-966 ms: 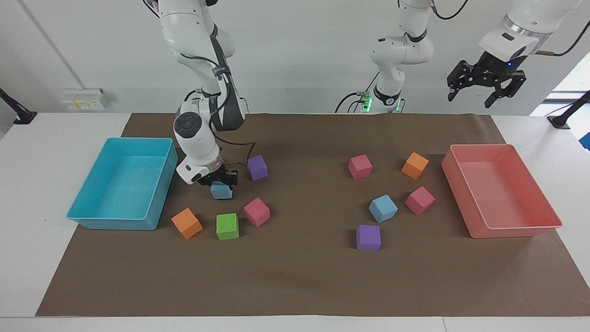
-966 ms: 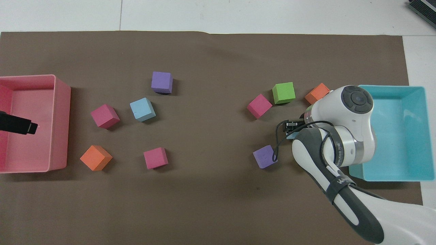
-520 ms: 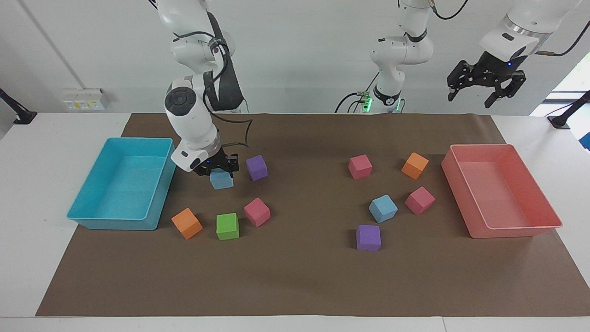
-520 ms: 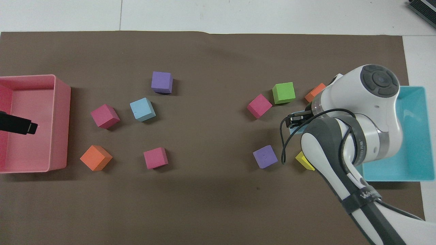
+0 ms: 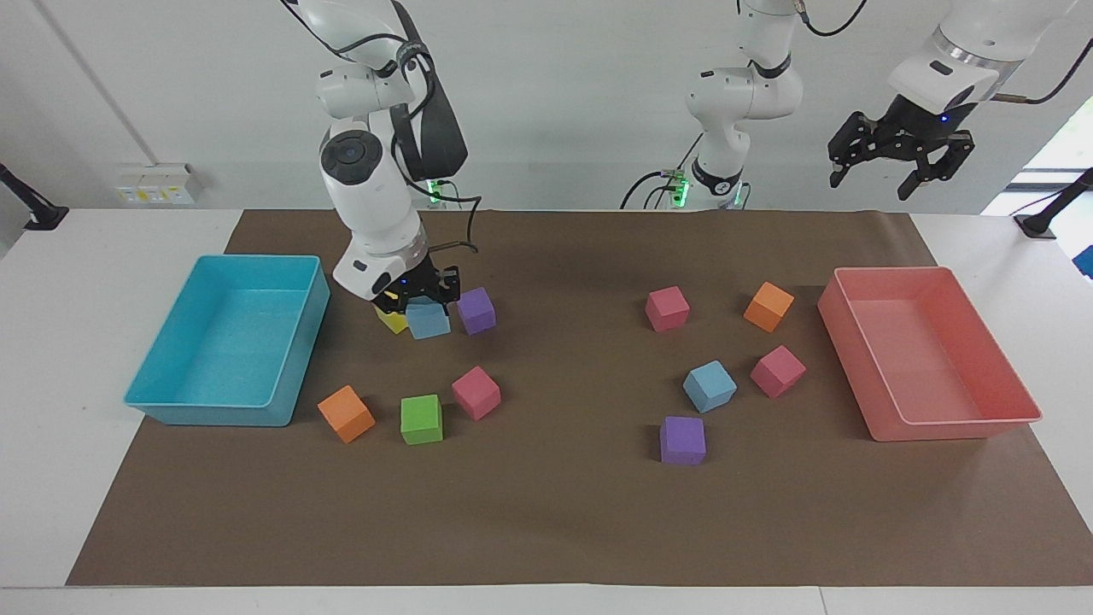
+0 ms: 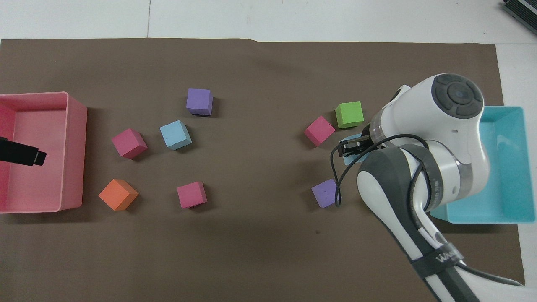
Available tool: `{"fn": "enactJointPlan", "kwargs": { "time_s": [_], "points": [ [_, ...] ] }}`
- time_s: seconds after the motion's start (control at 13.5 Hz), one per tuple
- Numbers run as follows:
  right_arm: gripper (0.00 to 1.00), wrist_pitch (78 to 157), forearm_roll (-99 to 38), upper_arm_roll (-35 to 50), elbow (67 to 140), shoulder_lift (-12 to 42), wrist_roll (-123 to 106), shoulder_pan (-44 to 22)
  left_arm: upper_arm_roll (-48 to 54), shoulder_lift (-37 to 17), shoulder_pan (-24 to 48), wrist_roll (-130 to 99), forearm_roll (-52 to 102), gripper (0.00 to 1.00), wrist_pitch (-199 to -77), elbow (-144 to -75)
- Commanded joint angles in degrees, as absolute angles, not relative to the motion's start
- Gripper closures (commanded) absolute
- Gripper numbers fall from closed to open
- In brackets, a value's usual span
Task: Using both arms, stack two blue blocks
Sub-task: 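Close the right gripper on the light-blue cube and lift it, then carry the light-blue cube to the table center and set it down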
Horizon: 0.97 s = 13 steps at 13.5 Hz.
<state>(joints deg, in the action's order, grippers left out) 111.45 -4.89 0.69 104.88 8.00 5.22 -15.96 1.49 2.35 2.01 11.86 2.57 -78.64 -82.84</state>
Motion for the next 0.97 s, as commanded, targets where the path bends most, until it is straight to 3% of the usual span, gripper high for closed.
{"fn": "enactJointPlan", "kwargs": {
  "time_s": [0.0, 0.89],
  "points": [
    [1.00, 110.5, -4.8, 0.9, 101.7, 9.2, 9.7, -19.4, 1.5, 2.8, 2.0, 11.9, 1.8, 0.00, -78.2, -83.0],
    [1.00, 110.6, -4.6, 0.9, 82.3, 27.3, 35.8, -33.7, 1.5, 2.9, 2.0, 11.8, 1.8, 0.00, -78.2, -83.0]
  ]
}}
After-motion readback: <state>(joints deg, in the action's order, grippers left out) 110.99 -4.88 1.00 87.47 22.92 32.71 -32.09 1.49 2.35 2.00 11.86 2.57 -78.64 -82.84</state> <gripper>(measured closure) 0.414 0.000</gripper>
